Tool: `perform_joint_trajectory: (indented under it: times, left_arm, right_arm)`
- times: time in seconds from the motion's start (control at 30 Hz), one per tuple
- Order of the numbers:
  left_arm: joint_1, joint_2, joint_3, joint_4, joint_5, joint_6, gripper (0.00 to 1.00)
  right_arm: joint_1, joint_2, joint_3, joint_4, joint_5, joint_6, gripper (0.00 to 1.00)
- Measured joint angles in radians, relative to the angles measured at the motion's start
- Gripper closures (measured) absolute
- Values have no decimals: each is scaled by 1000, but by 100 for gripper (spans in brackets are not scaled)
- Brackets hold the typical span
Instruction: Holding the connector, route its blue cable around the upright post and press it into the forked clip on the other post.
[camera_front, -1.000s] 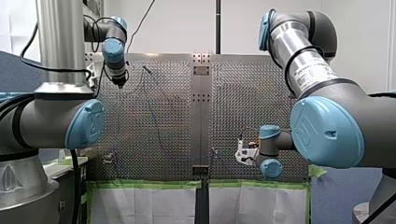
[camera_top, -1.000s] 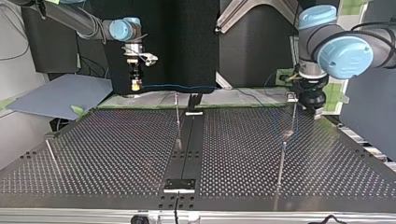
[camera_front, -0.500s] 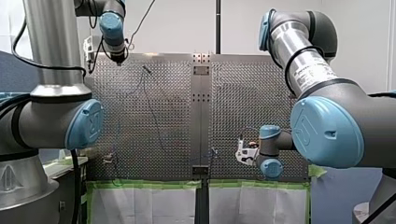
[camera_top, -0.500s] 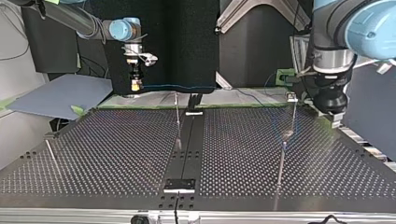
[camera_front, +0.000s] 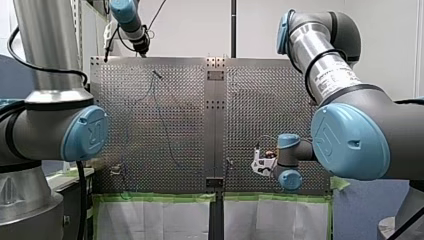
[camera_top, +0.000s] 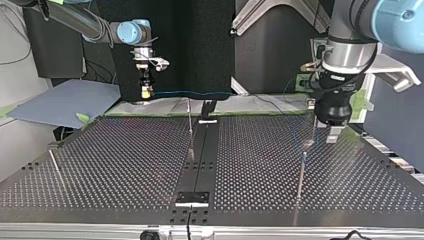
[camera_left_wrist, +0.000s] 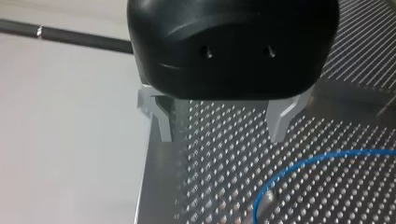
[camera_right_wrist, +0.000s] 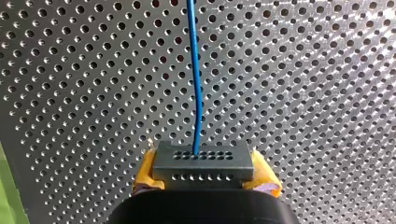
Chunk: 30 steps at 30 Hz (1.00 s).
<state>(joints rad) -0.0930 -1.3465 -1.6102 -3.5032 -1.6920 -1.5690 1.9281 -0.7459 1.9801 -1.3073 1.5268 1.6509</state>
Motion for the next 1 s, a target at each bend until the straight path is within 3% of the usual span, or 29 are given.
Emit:
perform_joint_trajectory:
  times: [0.27, 0.43, 0.7, 1.0]
  left_arm:
    - [-59, -44, 59, -59, -11, 18, 4]
    - [-88, -50, 78, -100, -40, 19, 4]
    - [-96, -50, 81, -165, -66, 15, 4]
    - [-101, -50, 72, -180, -94, -11, 4]
  right_arm:
    - [0, 0, -1, 3, 0, -1, 71]
    - [0, 0, -1, 5, 0, -2, 71]
    - [0, 0, -1, 6, 0, -2, 71]
    - [0, 0, 0, 9, 0, -3, 71]
